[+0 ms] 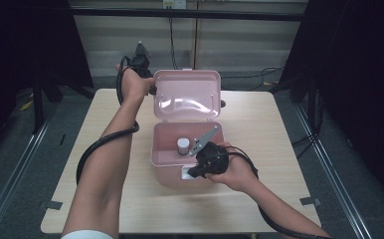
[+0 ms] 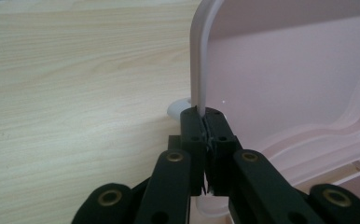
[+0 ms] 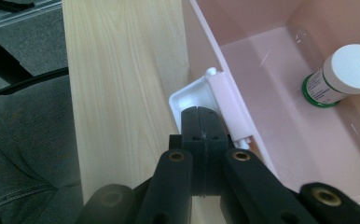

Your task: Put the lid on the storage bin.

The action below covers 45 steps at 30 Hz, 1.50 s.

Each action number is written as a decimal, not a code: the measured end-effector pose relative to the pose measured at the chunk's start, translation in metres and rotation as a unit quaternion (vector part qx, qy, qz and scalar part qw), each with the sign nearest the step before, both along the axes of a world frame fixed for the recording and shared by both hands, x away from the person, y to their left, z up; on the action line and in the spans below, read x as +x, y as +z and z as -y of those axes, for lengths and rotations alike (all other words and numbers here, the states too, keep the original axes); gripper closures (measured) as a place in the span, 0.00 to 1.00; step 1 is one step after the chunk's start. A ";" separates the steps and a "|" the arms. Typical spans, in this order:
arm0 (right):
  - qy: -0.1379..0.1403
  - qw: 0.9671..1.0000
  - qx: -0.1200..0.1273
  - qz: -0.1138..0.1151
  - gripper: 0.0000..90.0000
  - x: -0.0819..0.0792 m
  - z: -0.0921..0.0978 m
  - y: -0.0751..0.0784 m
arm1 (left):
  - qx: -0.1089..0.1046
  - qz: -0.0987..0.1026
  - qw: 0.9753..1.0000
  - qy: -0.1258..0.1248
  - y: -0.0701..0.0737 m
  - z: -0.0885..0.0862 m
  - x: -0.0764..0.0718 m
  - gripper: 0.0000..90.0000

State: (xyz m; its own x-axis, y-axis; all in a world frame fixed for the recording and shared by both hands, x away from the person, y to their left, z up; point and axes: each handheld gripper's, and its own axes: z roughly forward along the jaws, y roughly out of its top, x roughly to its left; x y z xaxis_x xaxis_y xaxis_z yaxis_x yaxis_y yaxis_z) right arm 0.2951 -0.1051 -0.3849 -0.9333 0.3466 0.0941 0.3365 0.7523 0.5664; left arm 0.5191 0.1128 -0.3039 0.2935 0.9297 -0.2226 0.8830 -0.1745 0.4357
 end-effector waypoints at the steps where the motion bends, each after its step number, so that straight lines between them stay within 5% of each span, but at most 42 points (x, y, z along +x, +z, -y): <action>1: -0.001 1.000 0.000 0.000 1.00 0.000 0.000 0.000 | 0.000 0.001 1.000 0.001 0.000 0.000 0.000 0.98; 18: -0.010 1.000 0.002 -0.016 1.00 0.001 0.000 0.000 | 0.003 -0.002 1.000 -0.011 0.010 -0.001 -0.007 0.98; 45: -0.015 1.000 -0.008 -0.010 1.00 0.000 -0.002 0.001 | 0.019 0.000 0.999 -0.031 0.023 -0.003 -0.021 0.98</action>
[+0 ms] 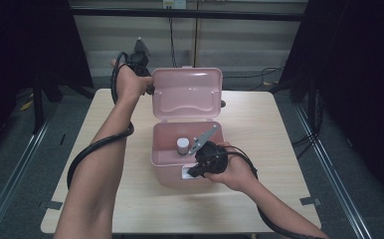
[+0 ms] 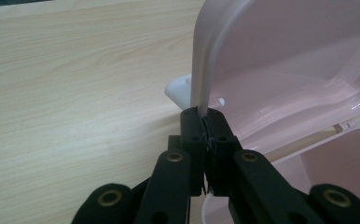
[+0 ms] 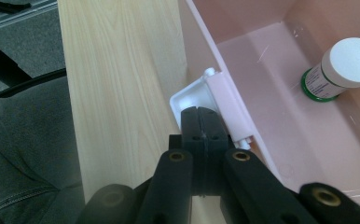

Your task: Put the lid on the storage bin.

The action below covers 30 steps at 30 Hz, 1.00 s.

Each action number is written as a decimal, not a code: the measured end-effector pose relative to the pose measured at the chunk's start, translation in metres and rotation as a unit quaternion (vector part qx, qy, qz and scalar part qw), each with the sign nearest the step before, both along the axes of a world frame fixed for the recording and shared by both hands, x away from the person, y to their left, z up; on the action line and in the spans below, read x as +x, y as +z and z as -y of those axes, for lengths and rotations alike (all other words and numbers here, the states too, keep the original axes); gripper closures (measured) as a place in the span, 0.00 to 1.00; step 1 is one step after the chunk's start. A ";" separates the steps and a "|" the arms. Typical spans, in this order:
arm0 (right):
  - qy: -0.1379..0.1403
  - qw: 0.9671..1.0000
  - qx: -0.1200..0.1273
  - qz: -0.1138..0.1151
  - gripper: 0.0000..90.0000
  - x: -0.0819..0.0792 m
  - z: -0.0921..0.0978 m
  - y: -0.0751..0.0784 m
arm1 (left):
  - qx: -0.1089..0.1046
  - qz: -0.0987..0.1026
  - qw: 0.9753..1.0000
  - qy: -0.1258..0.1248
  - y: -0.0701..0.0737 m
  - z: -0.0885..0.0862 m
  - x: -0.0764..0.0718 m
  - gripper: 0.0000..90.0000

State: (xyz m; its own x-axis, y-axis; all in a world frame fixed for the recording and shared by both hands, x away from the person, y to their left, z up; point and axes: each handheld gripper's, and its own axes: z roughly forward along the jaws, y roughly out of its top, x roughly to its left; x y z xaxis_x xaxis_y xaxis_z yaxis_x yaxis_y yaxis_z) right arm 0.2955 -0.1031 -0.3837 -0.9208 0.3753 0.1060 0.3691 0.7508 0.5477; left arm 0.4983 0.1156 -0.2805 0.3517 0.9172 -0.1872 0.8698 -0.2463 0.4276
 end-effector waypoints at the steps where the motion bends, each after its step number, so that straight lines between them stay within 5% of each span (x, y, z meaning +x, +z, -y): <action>1: 0.000 1.000 0.000 0.001 1.00 0.000 0.000 0.000 | 0.001 0.000 1.000 0.000 0.000 -0.001 -0.001 0.98; 30: -0.002 1.000 -0.005 0.001 1.00 0.001 -0.001 0.001 | 0.025 -0.020 0.999 -0.015 0.011 0.003 -0.008 0.98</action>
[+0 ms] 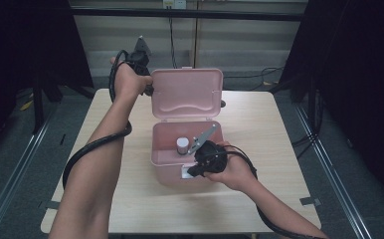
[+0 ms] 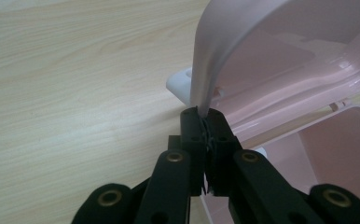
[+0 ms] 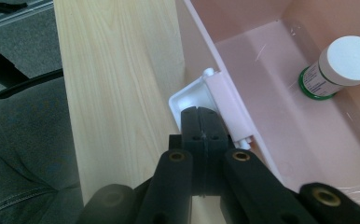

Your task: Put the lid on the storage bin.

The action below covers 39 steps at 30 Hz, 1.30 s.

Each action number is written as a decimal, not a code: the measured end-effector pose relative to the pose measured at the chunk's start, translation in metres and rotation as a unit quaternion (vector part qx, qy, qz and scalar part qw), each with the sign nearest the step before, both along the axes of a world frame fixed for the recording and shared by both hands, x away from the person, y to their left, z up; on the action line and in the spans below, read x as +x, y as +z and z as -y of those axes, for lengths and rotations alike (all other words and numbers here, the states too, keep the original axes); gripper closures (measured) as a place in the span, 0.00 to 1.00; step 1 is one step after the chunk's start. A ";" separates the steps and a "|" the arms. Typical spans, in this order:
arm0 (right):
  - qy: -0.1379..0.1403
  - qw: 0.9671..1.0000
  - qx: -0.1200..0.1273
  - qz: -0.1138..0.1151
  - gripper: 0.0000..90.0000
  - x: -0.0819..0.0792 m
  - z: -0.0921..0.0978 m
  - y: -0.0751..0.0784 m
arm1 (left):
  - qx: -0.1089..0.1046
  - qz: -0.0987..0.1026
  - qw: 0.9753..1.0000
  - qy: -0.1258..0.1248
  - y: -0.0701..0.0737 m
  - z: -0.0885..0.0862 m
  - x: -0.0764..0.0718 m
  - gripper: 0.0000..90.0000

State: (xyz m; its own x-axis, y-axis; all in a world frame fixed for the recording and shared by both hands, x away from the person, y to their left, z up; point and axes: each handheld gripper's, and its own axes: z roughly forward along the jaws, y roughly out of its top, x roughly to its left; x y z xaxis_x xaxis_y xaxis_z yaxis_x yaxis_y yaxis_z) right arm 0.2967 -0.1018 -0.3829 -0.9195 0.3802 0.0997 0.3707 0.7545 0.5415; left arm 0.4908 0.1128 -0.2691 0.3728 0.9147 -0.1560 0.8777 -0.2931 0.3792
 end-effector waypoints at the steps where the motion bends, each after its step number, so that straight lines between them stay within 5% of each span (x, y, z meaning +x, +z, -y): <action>1: -0.001 1.000 -0.001 -0.001 1.00 0.000 0.000 0.000 | 0.000 0.001 1.000 0.001 0.000 0.001 -0.001 0.98; 39: -0.013 1.000 -0.008 0.003 1.00 0.003 -0.004 0.001 | 0.019 0.004 1.000 -0.017 0.008 0.002 -0.018 0.97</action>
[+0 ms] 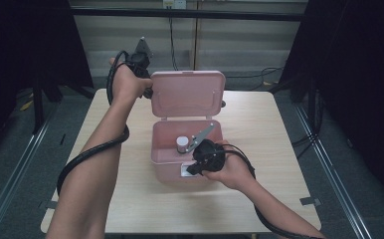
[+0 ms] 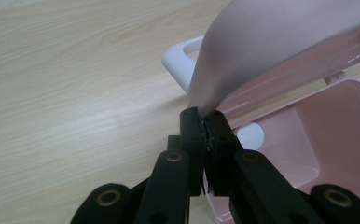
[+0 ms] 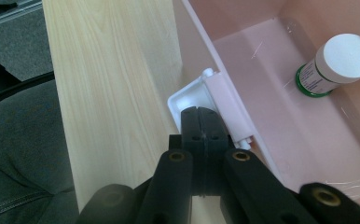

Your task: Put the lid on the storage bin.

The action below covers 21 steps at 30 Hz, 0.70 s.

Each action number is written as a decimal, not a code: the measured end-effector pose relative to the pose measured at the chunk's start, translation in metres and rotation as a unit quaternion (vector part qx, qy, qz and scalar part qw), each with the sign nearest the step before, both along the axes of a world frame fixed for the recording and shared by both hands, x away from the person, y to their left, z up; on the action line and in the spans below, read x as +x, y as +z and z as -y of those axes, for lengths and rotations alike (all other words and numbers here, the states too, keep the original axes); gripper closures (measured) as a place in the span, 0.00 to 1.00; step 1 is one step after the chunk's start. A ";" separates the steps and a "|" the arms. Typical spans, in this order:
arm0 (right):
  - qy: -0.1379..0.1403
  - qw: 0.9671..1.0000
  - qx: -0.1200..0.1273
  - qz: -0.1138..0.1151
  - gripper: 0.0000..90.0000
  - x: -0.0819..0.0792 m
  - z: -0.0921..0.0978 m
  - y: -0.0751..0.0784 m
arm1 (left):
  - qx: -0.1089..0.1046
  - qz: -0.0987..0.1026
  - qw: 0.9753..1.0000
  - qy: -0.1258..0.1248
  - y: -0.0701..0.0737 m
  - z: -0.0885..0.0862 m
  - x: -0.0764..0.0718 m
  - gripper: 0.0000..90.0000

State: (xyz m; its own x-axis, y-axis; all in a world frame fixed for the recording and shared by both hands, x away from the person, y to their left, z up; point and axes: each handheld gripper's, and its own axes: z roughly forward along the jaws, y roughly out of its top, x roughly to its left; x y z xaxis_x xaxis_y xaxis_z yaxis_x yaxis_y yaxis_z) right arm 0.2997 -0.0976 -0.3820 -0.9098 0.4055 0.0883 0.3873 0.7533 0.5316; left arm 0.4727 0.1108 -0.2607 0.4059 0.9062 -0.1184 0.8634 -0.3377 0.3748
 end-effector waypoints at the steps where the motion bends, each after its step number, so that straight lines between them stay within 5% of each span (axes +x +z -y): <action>1: 0.001 1.000 0.000 0.001 1.00 0.000 0.000 0.000 | -0.002 0.001 1.000 0.002 0.000 0.000 -0.001 0.97; 21: -0.006 1.000 0.003 -0.003 1.00 0.001 0.000 0.000 | 0.000 0.007 1.000 0.000 0.000 -0.001 -0.014 0.97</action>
